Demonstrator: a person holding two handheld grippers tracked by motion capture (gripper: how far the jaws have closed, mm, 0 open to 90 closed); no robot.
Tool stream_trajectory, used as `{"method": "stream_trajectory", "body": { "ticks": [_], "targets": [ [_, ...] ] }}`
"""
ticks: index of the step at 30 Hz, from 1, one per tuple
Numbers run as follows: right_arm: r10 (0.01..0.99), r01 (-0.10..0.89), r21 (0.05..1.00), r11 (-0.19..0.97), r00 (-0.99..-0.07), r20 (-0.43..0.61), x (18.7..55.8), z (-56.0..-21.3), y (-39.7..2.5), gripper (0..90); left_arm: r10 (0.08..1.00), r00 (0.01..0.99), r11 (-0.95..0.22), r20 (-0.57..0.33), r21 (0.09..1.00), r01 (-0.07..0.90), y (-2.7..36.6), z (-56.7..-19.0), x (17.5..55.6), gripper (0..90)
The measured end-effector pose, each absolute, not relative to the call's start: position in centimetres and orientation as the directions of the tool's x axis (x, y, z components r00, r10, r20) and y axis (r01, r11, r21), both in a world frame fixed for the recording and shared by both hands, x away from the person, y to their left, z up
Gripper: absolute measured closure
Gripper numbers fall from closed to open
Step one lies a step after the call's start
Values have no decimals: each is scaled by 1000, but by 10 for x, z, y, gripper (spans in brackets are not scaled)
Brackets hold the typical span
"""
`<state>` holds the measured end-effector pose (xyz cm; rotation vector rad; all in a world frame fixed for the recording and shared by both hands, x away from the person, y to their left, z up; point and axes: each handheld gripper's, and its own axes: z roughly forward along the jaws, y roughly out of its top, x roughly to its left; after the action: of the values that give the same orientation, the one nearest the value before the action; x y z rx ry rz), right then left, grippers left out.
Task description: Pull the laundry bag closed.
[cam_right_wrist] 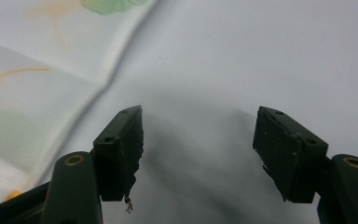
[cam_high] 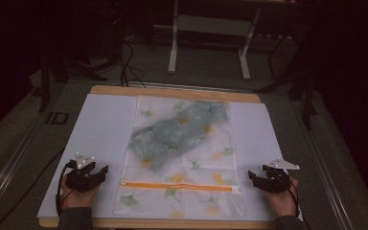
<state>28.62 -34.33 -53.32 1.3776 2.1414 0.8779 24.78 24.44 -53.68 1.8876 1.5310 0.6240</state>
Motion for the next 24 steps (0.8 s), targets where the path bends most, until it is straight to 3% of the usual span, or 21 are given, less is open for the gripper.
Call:
{"method": "stream_trajectory", "body": {
  "ticks": [4, 7, 24],
  "targets": [
    [908, 627, 714, 312, -417, -31, 284, -531, -341, 330, 973, 228, -137, -26, 730, 669, 246, -535, 246, 512],
    [905, 625, 715, 313, -424, -27, 284, -530, -339, 339, 973, 220, -97, -75, 729, 678, 250, -535, 246, 537],
    [860, 603, 695, 393, -507, -47, 284, -524, -323, 463, 957, 280, -137, -80, 724, 676, 248, -529, 245, 587]
  ]
}}
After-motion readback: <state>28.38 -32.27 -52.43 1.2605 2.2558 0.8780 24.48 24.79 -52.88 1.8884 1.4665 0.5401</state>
